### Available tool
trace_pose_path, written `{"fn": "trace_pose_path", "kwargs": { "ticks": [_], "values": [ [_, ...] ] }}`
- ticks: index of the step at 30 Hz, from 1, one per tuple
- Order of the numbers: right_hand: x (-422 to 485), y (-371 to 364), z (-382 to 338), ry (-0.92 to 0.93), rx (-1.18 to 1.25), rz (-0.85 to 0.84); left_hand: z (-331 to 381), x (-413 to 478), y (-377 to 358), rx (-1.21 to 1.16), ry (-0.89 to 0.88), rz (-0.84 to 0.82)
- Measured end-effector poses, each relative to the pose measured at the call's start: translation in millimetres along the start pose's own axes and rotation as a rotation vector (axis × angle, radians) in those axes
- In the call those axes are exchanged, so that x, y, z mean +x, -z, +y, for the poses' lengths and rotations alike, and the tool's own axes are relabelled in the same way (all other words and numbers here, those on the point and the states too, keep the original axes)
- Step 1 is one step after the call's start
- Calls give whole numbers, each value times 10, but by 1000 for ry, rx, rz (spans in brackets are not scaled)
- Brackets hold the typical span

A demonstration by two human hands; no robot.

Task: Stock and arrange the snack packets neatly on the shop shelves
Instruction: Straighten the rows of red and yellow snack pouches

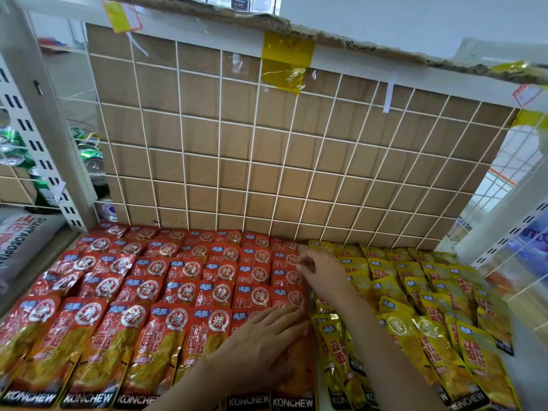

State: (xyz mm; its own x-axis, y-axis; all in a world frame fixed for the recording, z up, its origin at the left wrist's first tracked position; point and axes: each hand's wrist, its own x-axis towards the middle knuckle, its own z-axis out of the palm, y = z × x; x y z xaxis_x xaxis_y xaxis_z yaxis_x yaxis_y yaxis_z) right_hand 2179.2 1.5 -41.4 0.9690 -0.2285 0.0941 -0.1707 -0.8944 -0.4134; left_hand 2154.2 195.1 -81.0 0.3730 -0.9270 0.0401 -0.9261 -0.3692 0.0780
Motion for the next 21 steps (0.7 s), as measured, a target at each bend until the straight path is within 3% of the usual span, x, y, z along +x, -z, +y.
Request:
{"fn": "trace_pose_path", "kwargs": {
  "ticks": [6,14,21],
  "values": [
    [-242,14,-12,86,-7,-168,108,-84,-106,92,-29,62],
    [-398,-6,-5,116,28,-137,186,-157,-131,103,85,148],
    [-706,28,-42,213,5,-148,196,-358,-164,71,605,211]
  ]
}}
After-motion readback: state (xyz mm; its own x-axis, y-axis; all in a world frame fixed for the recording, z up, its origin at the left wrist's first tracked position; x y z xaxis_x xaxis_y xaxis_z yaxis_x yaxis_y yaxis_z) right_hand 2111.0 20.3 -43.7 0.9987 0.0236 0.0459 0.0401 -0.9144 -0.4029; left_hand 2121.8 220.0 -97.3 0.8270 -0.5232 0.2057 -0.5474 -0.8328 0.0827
